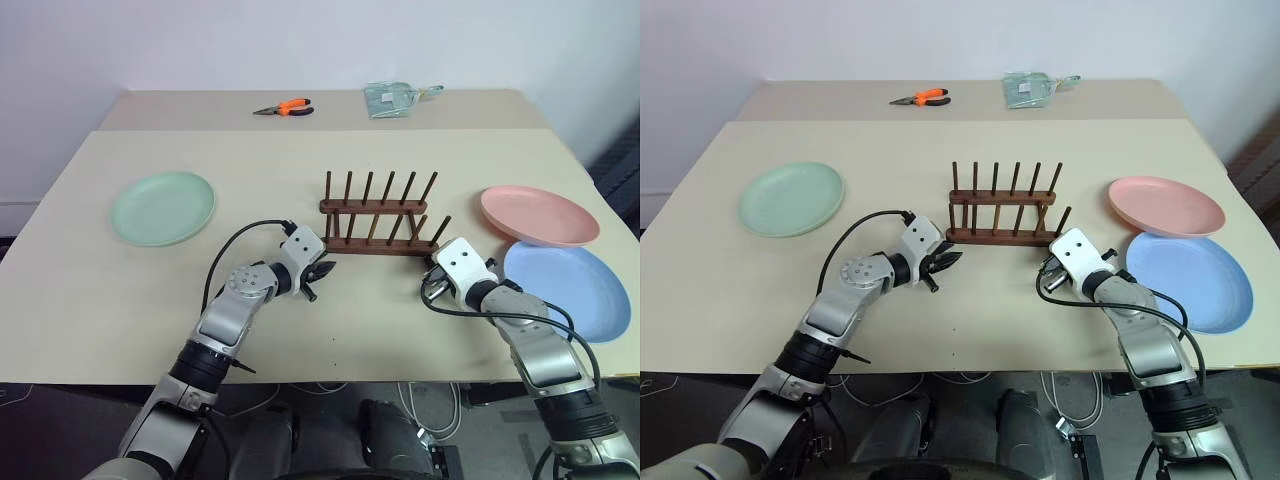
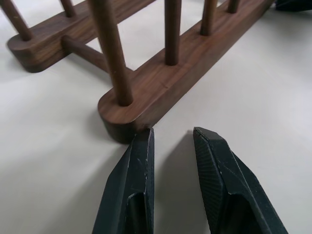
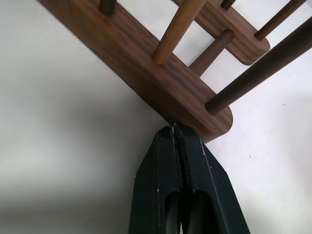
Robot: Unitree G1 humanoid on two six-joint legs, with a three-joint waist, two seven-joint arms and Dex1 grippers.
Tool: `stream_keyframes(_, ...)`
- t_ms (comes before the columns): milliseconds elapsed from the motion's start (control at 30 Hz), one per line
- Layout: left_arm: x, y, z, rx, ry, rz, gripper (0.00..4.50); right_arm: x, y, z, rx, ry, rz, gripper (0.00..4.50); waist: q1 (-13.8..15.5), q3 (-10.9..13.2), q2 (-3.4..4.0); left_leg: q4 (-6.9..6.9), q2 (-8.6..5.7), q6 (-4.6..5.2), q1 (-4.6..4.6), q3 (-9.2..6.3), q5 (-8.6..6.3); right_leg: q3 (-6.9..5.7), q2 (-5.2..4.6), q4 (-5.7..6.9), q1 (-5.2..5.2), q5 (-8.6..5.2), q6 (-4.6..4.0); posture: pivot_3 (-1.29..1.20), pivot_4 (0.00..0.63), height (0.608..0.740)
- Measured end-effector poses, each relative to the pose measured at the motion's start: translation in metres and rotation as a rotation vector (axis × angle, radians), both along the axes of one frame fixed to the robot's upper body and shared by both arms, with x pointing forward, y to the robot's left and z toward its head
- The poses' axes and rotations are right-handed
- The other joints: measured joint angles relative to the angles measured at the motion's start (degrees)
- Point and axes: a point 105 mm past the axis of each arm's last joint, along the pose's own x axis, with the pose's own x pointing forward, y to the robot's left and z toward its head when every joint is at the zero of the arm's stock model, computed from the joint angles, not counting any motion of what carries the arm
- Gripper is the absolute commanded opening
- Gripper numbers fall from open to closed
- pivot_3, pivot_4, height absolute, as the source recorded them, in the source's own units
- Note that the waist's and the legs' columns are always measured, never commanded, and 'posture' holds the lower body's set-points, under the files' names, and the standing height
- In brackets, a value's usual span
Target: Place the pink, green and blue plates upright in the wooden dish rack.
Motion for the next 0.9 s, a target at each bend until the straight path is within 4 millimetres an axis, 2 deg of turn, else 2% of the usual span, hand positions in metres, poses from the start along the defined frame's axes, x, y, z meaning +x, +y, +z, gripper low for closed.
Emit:
stream_keyframes(67, -0.002, 0.004, 0.002, -0.006, 0.001, -0.008, 1.23, -0.008, -0.020, 0.012, -0.080, -0.007, 0.011, 1.79, 0.0, 0.0, 0.06, 0.02, -0.03, 0.00, -0.08, 0.00, 0.00, 0.01, -0.01, -0.03, -0.06, -0.01, 0.01, 0.00, 0.150, 0.740)
stream_keyframes(133, -0.011, 0.011, 0.001, -0.025, 0.022, -0.036, 1.23, -0.011, -0.046, 0.040, -0.166, -0.060, -0.013, 2.72, -0.3, 0.1, 0.20, -0.01, -0.02, 0.01, -0.10, 0.13, -0.01, 0.10, -0.03, -0.04, -0.15, -0.01, 0.01, 0.00, 0.150, 0.740)
stream_keyframes(200, -0.026, 0.009, 0.003, -0.061, 0.051, -0.110, 1.23, -0.012, -0.072, 0.075, -0.257, -0.129, -0.058, 2.72, -0.4, 0.1, 0.20, -0.05, 0.02, 0.02, -0.10, 0.13, -0.01, 0.09, -0.01, -0.03, -0.17, -0.01, 0.01, 0.00, 0.150, 0.740)
stream_keyframes(300, -0.051, -0.002, 0.017, -0.132, 0.066, -0.258, 1.23, -0.014, -0.091, 0.099, -0.442, -0.154, -0.041, 2.72, -0.4, 0.1, 0.18, -0.04, 0.04, 0.02, -0.11, 0.13, -0.01, 0.06, -0.01, -0.05, -0.14, -0.11, -0.17, 0.00, 0.150, 0.740)
stream_keyframes(367, -0.059, -0.007, 0.026, -0.160, 0.065, -0.315, 1.23, -0.013, -0.104, 0.096, -0.514, -0.137, -0.050, 2.72, -0.3, 0.1, 0.13, 0.01, 0.03, 0.02, -0.11, 0.14, -0.01, 0.07, -0.01, -0.07, -0.10, -0.12, -0.18, 0.00, 0.150, 0.740)
stream_keyframes(467, -0.065, -0.013, 0.034, -0.196, 0.073, -0.360, 1.23, -0.007, -0.124, 0.073, -0.589, -0.068, -0.065, 2.72, -0.2, 0.1, 0.18, 0.03, 0.01, 0.02, -0.12, 0.19, -0.01, 0.11, -0.04, -0.10, -0.09, -0.11, -0.19, 0.00, 0.150, 0.740)
stream_keyframes(600, -0.068, -0.017, 0.040, -0.223, 0.075, -0.371, 1.23, 0.002, -0.142, 0.062, -0.650, -0.037, -0.087, 2.72, -0.3, 0.2, 0.27, 0.00, 0.01, 0.03, -0.13, 0.21, -0.01, 0.12, -0.04, -0.10, -0.13, -0.09, -0.21, 0.00, 0.150, 0.740)
stream_keyframes(700, -0.069, -0.017, 0.043, -0.223, 0.067, -0.368, 1.23, 0.010, -0.155, 0.057, -0.682, -0.024, -0.105, 1.84, -0.5, 0.2, 0.28, -0.01, 0.01, 0.03, -0.10, 0.23, -0.01, 0.14, -0.03, -0.09, -0.13, 0.03, -0.41, 0.00, 0.150, 0.740)
stream_keyframes(833, -0.069, -0.013, 0.040, -0.204, 0.067, -0.351, 1.23, 0.012, -0.158, 0.052, -0.698, -0.014, -0.090, 0.01, -0.6, 0.2, 0.29, -0.01, 0.01, 0.03, -0.11, 0.23, -0.01, 0.16, -0.02, -0.10, -0.13, 0.03, -0.41, 0.00, 0.150, 0.740)
stream_keyframes(900, -0.069, -0.011, 0.039, -0.196, 0.068, -0.345, 1.23, 0.013, -0.156, 0.052, -0.697, -0.022, -0.070, 0.01, -0.6, 0.2, 0.31, 0.00, 0.00, 0.03, -0.11, 0.23, -0.01, 0.19, -0.02, -0.09, -0.12, 0.03, -0.40, 0.00, 0.150, 0.740)
